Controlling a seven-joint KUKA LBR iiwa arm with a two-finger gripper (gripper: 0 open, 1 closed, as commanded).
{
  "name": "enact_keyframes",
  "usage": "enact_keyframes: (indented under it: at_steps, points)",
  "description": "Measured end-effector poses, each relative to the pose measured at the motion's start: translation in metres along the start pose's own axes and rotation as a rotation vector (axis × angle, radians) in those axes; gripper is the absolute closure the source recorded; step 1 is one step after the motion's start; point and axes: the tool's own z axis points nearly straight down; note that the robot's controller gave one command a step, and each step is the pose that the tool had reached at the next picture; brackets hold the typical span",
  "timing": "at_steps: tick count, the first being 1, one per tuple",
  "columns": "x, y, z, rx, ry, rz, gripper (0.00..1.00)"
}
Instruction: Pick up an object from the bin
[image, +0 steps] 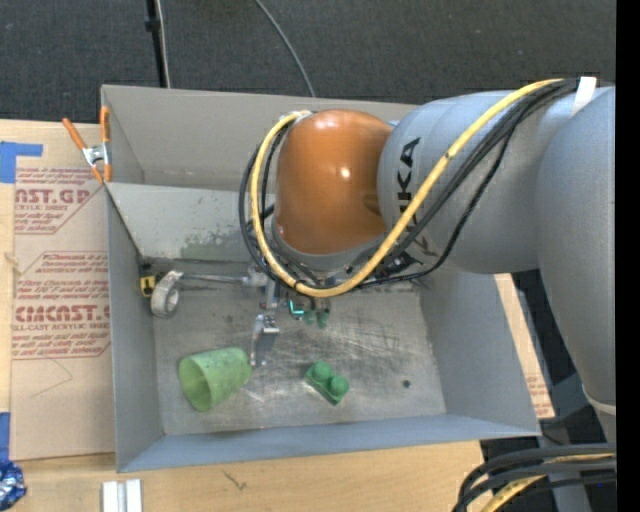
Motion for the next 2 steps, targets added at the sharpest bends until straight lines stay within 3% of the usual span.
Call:
enact_keyframes:
  at_steps: [1,2]
  points:
    - [0.03,0.033,0.126,0.001,-0.012,-0.279,0.0]
    - [0.056,0.04,0.098,0.001,-0.008,-0.684,0.0]
